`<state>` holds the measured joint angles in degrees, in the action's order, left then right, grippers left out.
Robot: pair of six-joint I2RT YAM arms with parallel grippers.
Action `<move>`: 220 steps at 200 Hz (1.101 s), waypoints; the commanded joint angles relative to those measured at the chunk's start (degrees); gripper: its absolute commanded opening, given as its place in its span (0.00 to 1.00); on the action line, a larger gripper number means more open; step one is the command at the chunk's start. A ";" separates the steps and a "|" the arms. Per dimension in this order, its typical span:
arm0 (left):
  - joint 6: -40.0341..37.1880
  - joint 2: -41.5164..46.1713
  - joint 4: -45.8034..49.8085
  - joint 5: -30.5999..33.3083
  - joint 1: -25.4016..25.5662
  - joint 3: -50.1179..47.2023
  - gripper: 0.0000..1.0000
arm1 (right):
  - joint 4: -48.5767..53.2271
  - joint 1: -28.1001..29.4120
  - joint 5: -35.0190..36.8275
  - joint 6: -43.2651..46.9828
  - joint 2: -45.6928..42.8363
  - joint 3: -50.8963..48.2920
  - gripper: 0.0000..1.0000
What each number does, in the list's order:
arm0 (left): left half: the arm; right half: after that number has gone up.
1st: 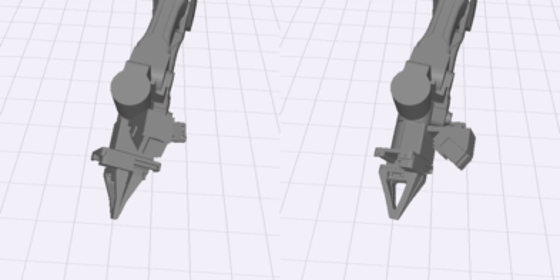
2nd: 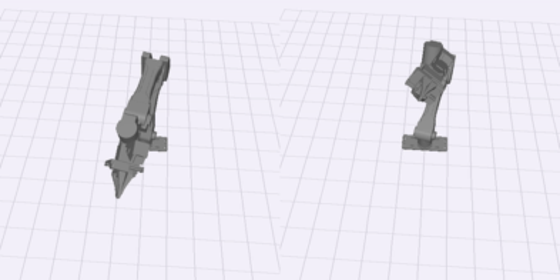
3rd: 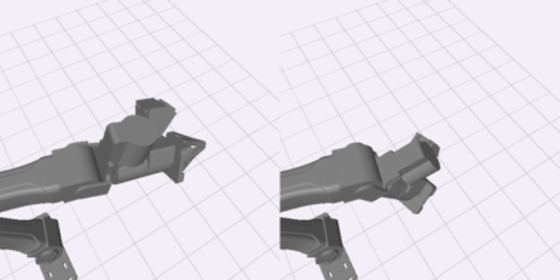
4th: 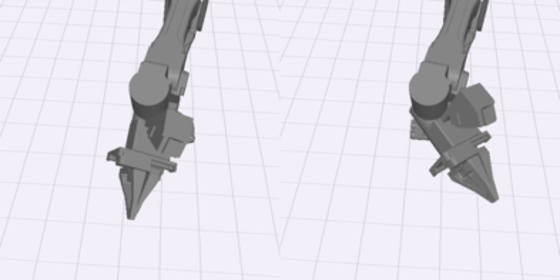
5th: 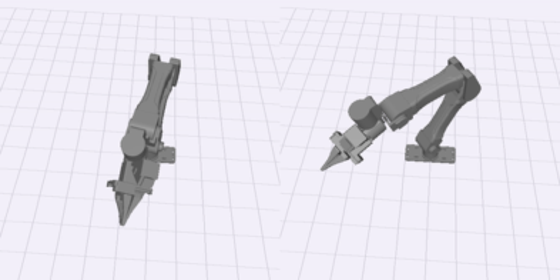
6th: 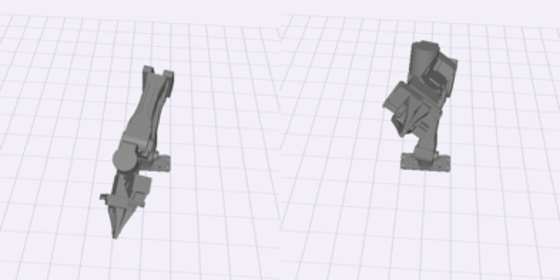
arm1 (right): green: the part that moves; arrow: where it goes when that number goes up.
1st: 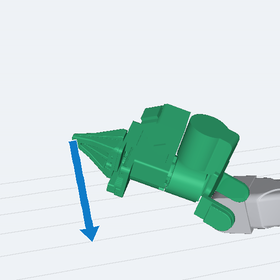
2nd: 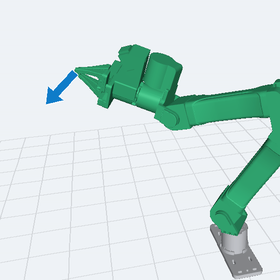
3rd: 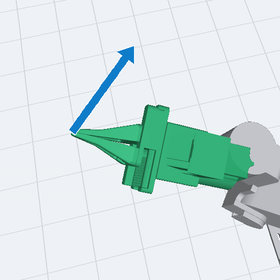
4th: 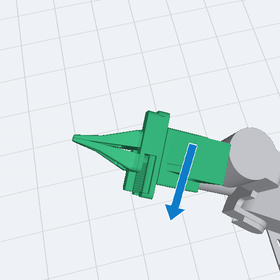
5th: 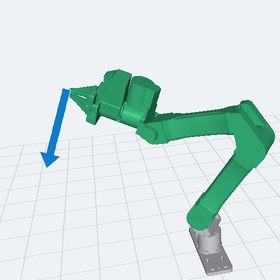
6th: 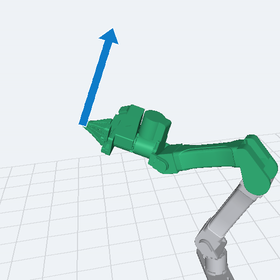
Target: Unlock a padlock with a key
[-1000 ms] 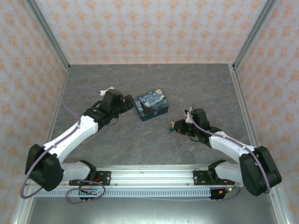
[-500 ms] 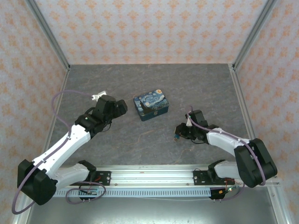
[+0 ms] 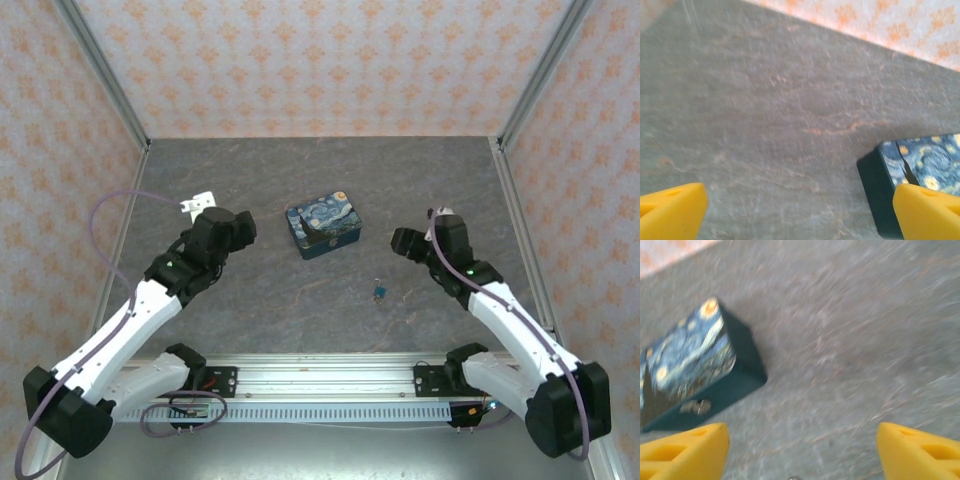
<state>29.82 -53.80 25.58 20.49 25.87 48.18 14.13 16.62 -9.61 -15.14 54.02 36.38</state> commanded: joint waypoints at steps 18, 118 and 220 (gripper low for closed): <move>-14.67 6.63 -19.72 13.43 -0.76 -11.38 0.98 | -4.65 -7.24 11.45 6.58 -2.95 -1.30 0.99; -23.33 2.19 -47.91 6.55 -14.95 -30.97 1.00 | -53.27 -16.82 12.11 15.17 21.15 -14.86 0.99; -29.17 -13.86 -65.43 -4.95 -19.93 -32.45 1.00 | -58.68 -17.06 6.62 17.21 33.25 -12.36 0.99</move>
<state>3.36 -63.26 -31.70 18.37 6.26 15.44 -43.83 -0.43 -2.00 0.97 87.64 23.35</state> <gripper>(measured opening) 0.998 0.992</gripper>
